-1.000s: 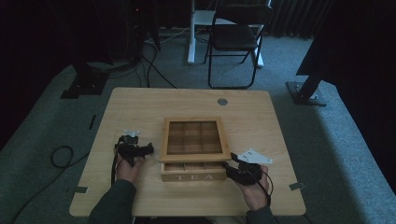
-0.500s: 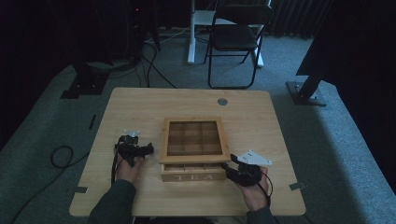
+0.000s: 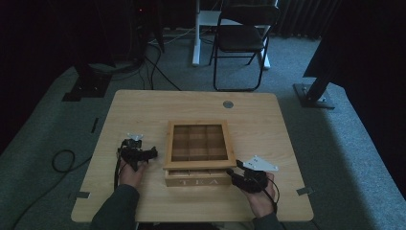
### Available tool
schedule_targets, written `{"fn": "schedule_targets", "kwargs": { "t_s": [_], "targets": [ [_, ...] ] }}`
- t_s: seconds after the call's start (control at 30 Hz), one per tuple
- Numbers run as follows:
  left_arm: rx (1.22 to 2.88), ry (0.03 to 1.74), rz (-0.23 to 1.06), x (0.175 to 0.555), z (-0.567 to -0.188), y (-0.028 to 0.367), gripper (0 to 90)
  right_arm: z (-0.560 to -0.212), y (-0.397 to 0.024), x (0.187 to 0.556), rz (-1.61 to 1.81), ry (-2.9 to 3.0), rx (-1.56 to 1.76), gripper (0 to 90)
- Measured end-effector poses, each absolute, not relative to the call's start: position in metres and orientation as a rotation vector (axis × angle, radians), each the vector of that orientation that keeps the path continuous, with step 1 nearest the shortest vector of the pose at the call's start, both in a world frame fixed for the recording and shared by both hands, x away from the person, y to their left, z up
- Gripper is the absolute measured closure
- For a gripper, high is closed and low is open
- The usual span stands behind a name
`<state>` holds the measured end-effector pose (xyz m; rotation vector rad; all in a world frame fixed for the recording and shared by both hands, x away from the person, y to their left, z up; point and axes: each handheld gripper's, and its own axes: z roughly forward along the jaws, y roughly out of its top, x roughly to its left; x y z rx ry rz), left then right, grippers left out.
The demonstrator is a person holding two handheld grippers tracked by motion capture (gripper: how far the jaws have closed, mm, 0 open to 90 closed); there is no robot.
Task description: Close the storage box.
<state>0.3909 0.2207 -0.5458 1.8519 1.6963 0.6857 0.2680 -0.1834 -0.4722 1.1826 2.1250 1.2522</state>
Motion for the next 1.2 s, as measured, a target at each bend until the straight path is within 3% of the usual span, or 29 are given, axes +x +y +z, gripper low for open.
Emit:
{"fn": "schedule_targets", "kwargs": {
  "t_s": [1.2],
  "targets": [
    [1.849,1.696,0.686,0.391,-0.546,0.221,1.6,-0.490,-0.190,0.254,1.212,2.166,1.207,52.0]
  ]
}}
